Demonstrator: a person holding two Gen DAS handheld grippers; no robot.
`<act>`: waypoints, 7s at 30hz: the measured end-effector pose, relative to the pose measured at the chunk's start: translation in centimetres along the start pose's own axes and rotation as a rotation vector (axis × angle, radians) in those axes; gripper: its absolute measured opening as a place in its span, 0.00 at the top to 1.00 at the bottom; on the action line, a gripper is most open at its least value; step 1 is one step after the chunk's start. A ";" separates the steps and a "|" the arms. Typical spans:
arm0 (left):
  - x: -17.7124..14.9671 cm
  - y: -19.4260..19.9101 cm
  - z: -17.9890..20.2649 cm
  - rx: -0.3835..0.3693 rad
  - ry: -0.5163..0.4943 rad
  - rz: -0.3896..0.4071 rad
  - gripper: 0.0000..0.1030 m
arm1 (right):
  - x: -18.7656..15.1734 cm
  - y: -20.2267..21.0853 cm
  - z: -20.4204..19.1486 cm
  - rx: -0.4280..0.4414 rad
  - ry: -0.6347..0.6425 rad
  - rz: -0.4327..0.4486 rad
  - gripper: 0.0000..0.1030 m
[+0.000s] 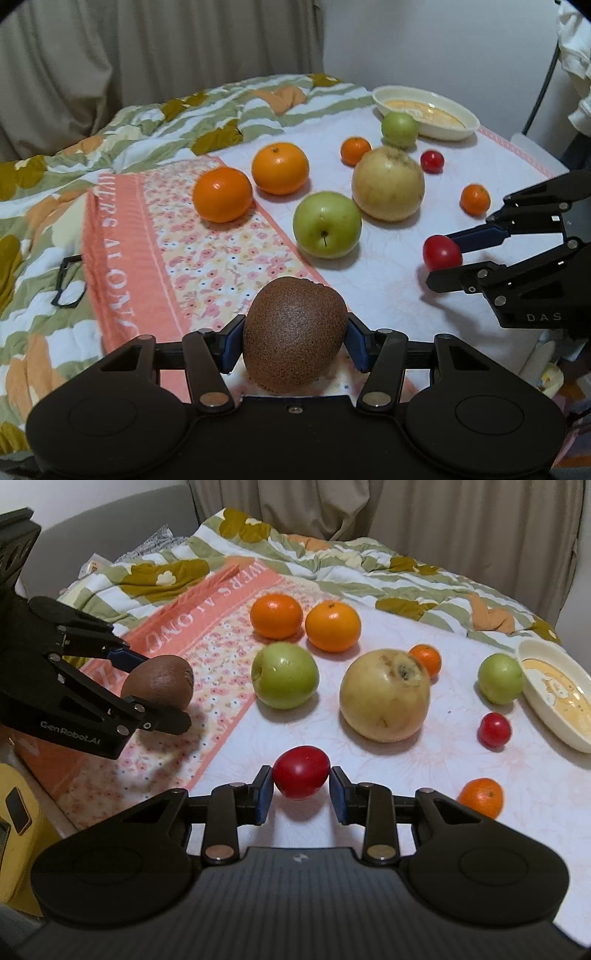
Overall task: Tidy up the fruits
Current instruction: 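Carry the kiwi and tomato to the white bowl and release both, then withdraw both open tools from the bowl back over the fruits, then grasp the green apple with the left tool while the right tool grasps a mandarin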
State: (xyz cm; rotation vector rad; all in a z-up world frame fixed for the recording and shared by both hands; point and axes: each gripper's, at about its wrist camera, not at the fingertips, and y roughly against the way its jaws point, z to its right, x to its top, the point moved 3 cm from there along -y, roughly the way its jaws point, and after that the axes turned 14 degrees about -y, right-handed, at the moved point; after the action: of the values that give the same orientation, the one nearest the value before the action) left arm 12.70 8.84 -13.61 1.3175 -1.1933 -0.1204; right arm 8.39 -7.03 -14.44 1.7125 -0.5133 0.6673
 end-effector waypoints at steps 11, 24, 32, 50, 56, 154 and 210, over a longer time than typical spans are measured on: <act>2.7 6.5 3.1 0.148 0.089 0.038 0.42 | 1.3 7.1 2.5 0.038 -0.030 0.067 0.53; 11.4 8.6 10.5 0.279 0.170 0.112 0.42 | 3.6 14.2 12.7 0.011 -0.011 0.127 0.53; 18.1 5.9 13.1 0.291 0.215 0.161 0.42 | 7.4 15.0 20.9 -0.042 -0.007 0.151 0.53; 32.5 -10.8 11.0 0.159 0.148 0.105 0.42 | 18.1 5.4 33.7 -0.116 -0.148 0.128 0.53; 34.2 -16.9 10.8 0.122 0.076 0.052 0.42 | 19.2 1.2 36.7 -0.138 -0.202 0.086 0.53; 12.5 8.9 7.9 0.391 0.306 0.177 0.02 | 8.7 13.2 17.7 -0.142 -0.196 0.139 0.00; 5.4 -5.6 3.3 0.146 0.084 0.058 0.42 | 0.4 -0.9 11.1 -0.276 -0.319 0.034 0.49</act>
State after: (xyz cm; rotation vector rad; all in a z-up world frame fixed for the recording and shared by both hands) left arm 15.74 1.24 -15.42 1.4002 -1.1850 0.0646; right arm 11.06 -17.65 -16.73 1.5550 -0.8205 0.3272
